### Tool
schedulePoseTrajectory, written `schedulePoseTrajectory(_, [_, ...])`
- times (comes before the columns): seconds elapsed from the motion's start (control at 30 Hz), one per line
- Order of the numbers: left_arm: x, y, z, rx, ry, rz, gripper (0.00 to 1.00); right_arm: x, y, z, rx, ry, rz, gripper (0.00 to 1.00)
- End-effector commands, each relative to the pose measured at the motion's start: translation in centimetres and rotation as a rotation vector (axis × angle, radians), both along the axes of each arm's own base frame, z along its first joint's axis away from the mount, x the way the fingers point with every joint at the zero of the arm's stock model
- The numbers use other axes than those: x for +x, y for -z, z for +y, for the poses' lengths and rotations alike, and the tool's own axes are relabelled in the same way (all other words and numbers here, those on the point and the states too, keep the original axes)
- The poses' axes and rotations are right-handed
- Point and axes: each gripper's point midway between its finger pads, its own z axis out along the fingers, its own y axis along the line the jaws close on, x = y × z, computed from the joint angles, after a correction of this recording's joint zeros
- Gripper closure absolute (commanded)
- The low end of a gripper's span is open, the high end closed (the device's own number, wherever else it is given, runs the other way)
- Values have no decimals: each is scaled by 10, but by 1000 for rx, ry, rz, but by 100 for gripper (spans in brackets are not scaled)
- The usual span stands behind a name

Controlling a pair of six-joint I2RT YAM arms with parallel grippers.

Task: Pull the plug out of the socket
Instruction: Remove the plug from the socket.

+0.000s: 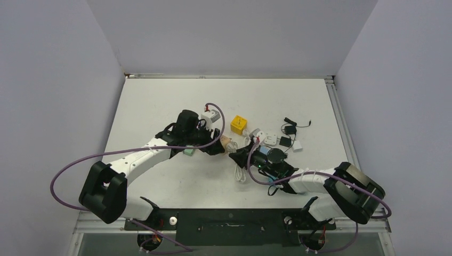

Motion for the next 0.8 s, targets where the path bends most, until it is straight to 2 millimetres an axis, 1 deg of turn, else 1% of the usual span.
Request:
schedulePoseTrajectory(0.0, [16, 3, 19, 94, -39, -97, 100, 7, -47, 5, 204, -36, -42, 95])
schedulePoseTrajectory(0.07, [19, 5, 23, 114, -68, -96, 100, 5, -46, 9, 186, -37, -52, 95])
schedulePoseTrajectory(0.2, [30, 16, 40, 173, -165, -58, 100, -4, -47, 17, 113, -10, -118, 95])
schedulePoseTrajectory(0.33, [41, 23, 57, 184, -252, -6, 100, -24, -49, 32, -14, 26, -237, 95])
schedulePoseTrajectory(0.37, [43, 23, 59, 184, -263, 0, 100, -33, -49, 38, -42, 22, -267, 95])
schedulePoseTrajectory(0.43, [45, 24, 63, 184, -280, 4, 100, -40, -47, 43, -91, 30, -308, 95])
schedulePoseTrajectory(0.5, [45, 24, 64, 186, -283, 3, 100, -44, -45, 48, -118, 31, -326, 95])
schedulePoseTrajectory(0.63, [44, 23, 59, 167, -262, 2, 100, -43, -46, 47, -95, 41, -305, 95])
schedulePoseTrajectory(0.7, [42, 21, 56, 154, -243, 0, 100, -36, -47, 41, -46, 46, -263, 95])
schedulePoseTrajectory(0.77, [40, 18, 51, 137, -217, -15, 100, -25, -51, 30, 33, 47, -204, 95])
